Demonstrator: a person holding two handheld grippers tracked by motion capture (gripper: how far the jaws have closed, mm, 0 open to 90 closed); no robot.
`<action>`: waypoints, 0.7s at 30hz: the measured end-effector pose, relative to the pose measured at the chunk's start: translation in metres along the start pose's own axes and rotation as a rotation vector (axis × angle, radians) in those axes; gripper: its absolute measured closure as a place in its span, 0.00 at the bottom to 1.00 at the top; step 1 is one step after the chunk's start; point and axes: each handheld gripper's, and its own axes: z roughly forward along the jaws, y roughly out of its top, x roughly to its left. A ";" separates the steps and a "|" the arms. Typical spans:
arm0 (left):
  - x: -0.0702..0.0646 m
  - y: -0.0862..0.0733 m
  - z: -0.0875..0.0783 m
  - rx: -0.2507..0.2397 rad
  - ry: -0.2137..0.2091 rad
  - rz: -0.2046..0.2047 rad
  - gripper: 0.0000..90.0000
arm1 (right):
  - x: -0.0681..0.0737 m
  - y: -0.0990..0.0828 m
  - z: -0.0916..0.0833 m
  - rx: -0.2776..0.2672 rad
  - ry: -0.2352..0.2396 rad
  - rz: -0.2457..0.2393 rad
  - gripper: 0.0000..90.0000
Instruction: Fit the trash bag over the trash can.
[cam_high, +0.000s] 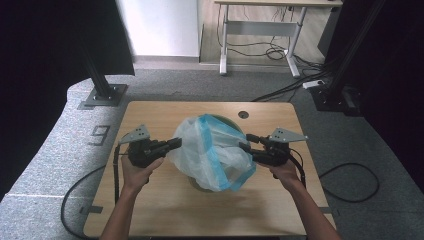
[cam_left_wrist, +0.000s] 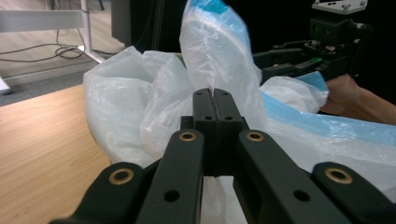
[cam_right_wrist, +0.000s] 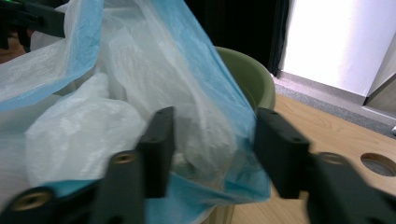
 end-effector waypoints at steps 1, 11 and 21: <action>0.000 0.000 0.000 0.000 0.000 0.000 1.00 | 0.000 0.000 0.000 0.000 0.000 0.000 0.60; -0.002 0.002 -0.004 -0.021 -0.006 0.017 1.00 | 0.008 0.011 0.000 0.039 -0.092 -0.066 0.98; 0.006 0.014 -0.004 -0.037 0.037 0.027 1.00 | 0.003 0.035 0.004 -0.006 -0.118 -0.109 0.98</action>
